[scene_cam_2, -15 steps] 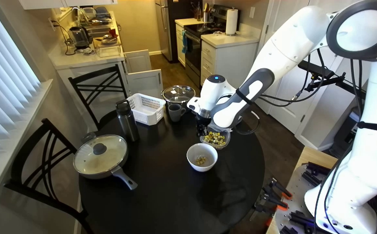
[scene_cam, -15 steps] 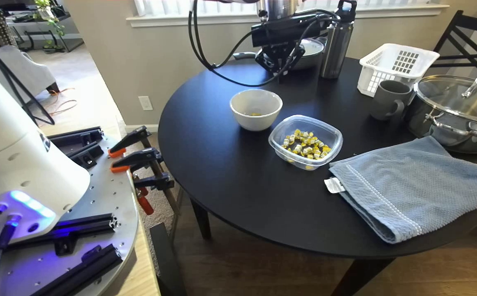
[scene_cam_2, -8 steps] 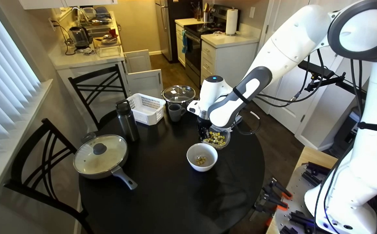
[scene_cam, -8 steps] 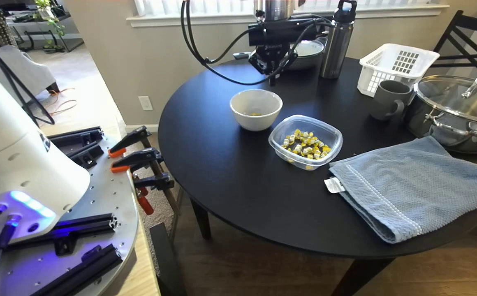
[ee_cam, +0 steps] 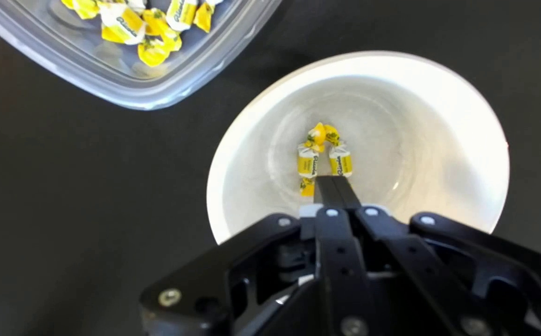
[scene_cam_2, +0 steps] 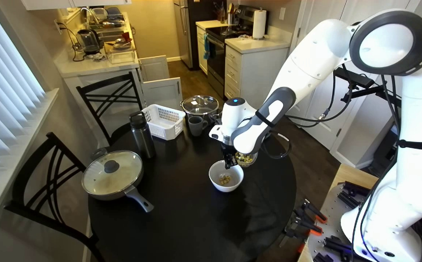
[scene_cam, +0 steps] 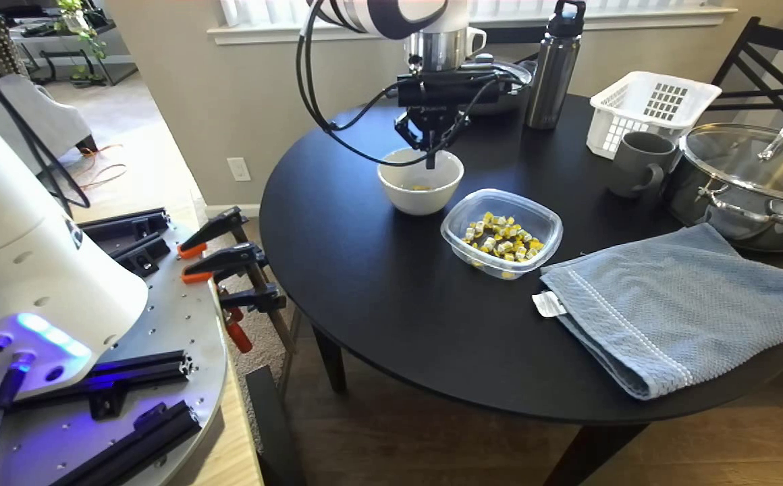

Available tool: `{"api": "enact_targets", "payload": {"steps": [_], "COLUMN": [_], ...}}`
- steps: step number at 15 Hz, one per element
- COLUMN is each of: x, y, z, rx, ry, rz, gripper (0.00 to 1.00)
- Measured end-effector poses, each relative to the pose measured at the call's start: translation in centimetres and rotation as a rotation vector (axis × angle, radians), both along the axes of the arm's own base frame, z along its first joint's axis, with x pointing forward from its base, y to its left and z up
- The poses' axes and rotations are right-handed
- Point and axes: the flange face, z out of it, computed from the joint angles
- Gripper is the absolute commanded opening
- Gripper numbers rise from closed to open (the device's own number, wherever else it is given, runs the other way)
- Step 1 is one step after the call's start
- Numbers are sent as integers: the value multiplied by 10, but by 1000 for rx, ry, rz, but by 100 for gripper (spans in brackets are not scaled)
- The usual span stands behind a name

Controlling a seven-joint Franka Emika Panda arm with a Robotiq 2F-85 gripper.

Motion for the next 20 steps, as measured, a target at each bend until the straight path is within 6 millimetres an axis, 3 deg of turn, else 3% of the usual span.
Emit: {"api": "enact_targets", "payload": {"steps": [9, 10, 11, 14, 20], "x": [0, 1, 2, 6, 13], "y": [8, 9, 11, 14, 12], "z": [-26, -28, -31, -39, -51], "rx": [-31, -34, -35, -40, -49], "ry": [26, 28, 29, 33, 37], "rz": [57, 62, 67, 82, 89], "gripper": [1, 26, 27, 43, 82]}}
